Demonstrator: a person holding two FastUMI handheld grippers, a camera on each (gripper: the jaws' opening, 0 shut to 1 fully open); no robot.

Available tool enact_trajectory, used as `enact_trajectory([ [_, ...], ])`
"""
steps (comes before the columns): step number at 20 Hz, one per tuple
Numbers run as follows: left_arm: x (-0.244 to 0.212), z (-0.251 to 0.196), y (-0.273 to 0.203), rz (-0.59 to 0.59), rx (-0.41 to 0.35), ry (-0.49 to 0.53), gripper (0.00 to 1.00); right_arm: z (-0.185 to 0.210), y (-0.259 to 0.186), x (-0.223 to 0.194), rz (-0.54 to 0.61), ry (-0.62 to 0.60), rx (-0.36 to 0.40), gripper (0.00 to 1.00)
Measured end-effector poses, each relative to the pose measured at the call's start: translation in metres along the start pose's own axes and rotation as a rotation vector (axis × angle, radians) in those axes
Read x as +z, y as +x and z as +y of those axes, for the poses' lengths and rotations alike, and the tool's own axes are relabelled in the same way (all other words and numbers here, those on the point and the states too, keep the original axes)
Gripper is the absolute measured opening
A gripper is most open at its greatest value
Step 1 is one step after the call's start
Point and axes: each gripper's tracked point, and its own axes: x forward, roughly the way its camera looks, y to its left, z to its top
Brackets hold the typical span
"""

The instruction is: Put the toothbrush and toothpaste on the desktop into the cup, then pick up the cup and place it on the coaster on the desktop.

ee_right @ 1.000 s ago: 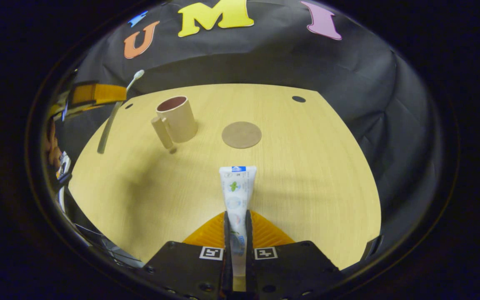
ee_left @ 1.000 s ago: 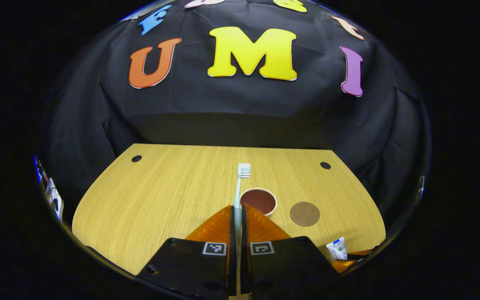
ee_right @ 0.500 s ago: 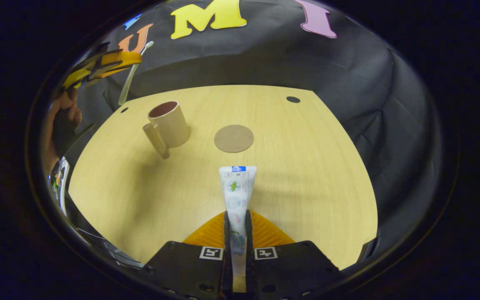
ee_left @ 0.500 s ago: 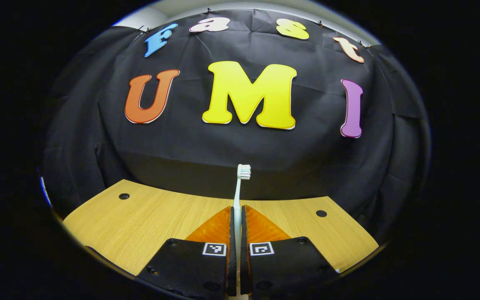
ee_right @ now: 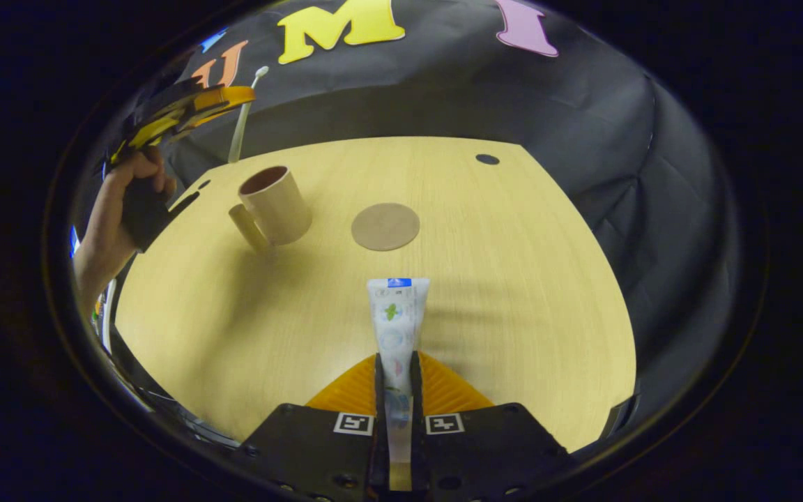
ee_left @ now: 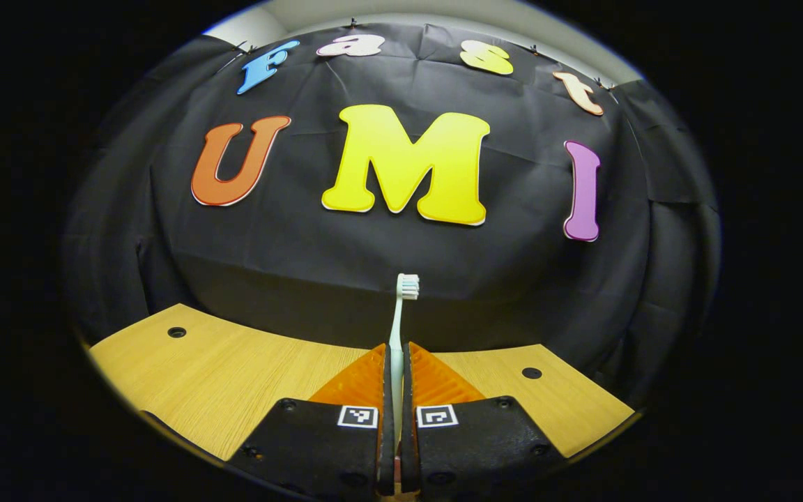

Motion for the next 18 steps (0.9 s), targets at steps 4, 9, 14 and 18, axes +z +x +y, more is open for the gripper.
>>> enact_trajectory([
  [4, -0.015, -0.009, 0.0, 0.004, -0.019, 0.022, 0.06, -0.002, 0.005, -0.003, 0.014, 0.007, 0.007, 0.12],
  [9, -0.023, -0.014, 0.002, 0.001, -0.035, 0.012, 0.06, -0.005, 0.008, -0.004, 0.021, 0.005, 0.002, 0.12],
  [14, -0.031, -0.012, 0.005, 0.011, -0.031, 0.002, 0.07, -0.006, 0.01, -0.004, 0.026, 0.005, 0.0, 0.12],
  [18, -0.037, -0.008, 0.003, 0.019, -0.03, -0.01, 0.08, -0.003, 0.01, -0.006, 0.027, 0.009, 0.001, 0.12],
])
